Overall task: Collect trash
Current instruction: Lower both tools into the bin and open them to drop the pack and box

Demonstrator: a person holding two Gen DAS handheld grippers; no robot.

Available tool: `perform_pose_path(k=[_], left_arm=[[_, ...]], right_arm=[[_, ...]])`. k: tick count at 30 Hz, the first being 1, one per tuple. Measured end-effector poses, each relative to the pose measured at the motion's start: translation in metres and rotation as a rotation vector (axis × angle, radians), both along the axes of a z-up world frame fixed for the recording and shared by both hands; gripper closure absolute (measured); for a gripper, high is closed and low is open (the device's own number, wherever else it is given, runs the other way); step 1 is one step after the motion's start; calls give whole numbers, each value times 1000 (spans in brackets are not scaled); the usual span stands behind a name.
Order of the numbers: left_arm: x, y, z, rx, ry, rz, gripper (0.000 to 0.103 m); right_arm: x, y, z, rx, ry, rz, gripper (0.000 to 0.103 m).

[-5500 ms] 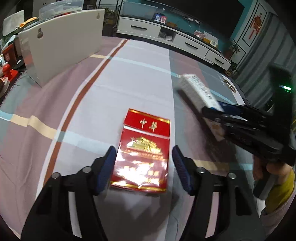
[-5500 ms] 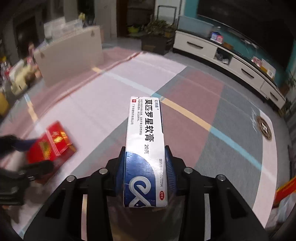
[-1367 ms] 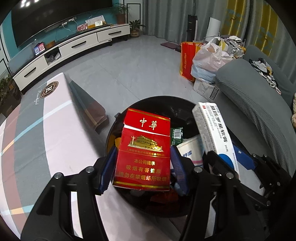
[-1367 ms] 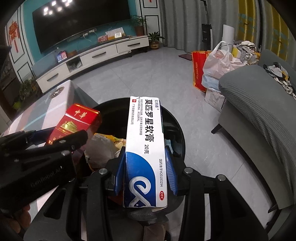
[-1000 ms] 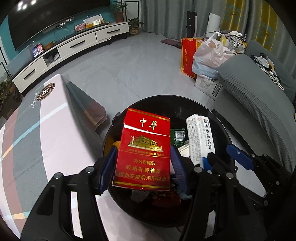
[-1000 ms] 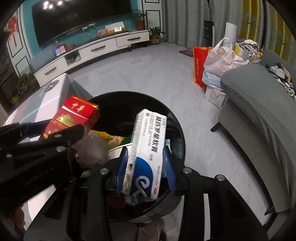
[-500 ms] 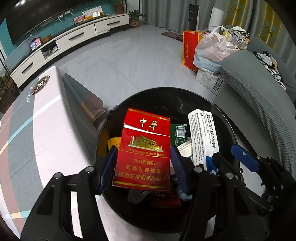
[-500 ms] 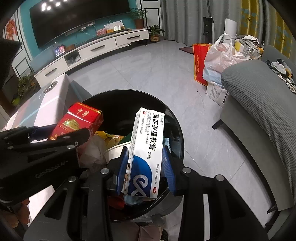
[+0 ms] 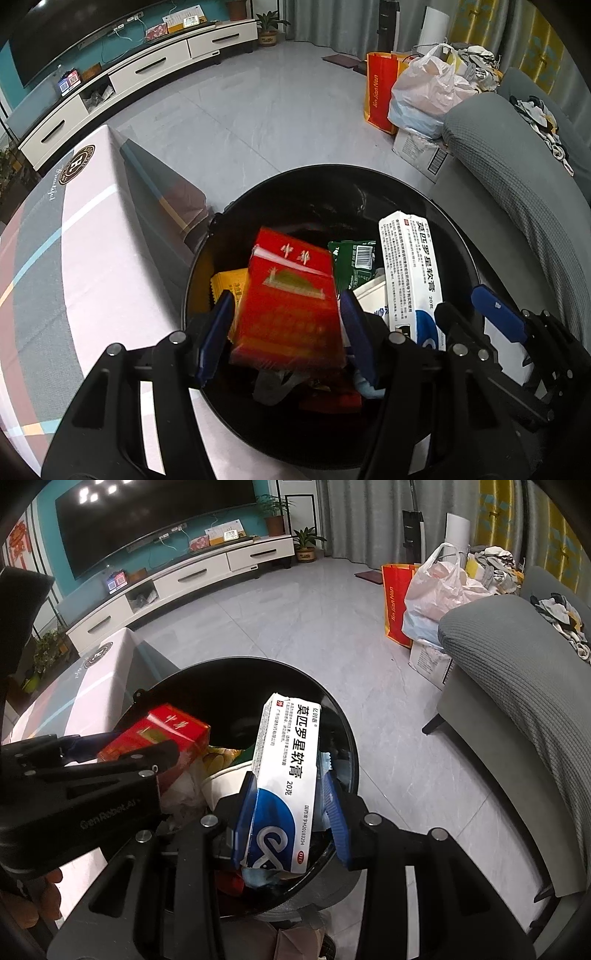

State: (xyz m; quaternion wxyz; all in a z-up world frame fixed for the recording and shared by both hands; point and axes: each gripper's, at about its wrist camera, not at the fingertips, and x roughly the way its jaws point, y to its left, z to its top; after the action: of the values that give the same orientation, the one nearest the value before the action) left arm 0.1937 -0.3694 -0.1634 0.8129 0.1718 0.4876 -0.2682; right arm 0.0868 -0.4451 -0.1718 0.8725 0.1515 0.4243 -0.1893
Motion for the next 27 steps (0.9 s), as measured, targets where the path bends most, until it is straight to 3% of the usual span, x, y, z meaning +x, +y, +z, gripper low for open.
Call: perform_pose_path(k=[16, 19, 27], left_arm=[[-1, 12, 8, -7, -12, 16, 29], [-3, 15, 12, -14, -21, 14, 22], [-7, 25, 22, -8, -63, 14, 13]], right_arm=[[-6, -1, 4, -1, -11, -8, 65], [-7, -1, 5, -5, -12, -6, 64], [-13, -3, 8, 1, -20, -11, 53]])
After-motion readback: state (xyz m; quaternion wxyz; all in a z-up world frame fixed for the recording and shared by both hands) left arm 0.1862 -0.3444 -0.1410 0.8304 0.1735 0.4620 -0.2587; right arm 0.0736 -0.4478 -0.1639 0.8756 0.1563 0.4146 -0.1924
